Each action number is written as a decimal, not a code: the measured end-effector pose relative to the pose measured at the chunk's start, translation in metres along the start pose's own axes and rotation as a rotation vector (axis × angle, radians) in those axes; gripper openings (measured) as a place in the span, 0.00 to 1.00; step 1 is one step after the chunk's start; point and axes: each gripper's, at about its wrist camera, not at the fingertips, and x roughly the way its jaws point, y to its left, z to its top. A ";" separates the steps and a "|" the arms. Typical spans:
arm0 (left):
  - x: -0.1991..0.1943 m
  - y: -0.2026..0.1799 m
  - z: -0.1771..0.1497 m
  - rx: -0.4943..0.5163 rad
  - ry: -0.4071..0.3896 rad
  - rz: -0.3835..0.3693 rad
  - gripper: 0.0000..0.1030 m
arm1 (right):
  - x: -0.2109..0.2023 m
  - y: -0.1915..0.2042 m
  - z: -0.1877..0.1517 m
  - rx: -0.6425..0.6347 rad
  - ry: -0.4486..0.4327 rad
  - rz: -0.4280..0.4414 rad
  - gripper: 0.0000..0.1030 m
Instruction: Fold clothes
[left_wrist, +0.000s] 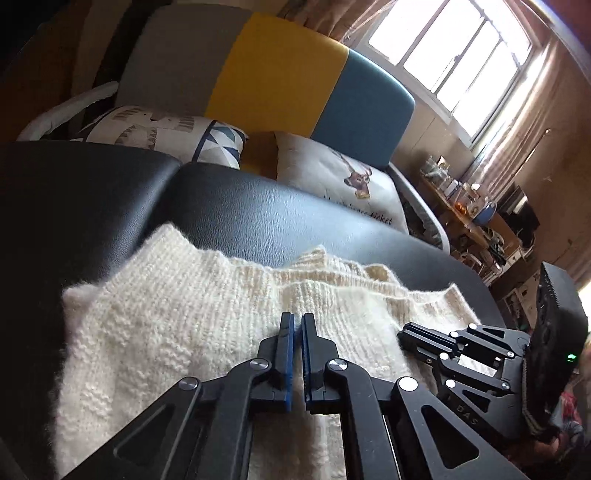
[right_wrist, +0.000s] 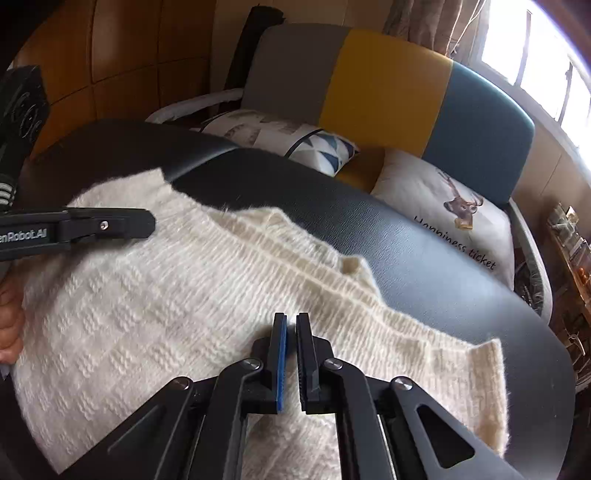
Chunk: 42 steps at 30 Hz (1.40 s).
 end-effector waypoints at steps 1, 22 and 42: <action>-0.002 0.000 0.000 0.014 -0.015 0.018 0.04 | 0.002 -0.005 0.003 0.022 -0.005 -0.017 0.00; 0.079 -0.028 0.005 0.103 0.200 -0.073 0.04 | 0.033 -0.084 -0.033 0.507 0.014 0.289 0.01; -0.045 -0.068 -0.037 0.241 0.157 -0.165 0.13 | -0.165 -0.137 -0.272 0.775 -0.035 0.651 0.28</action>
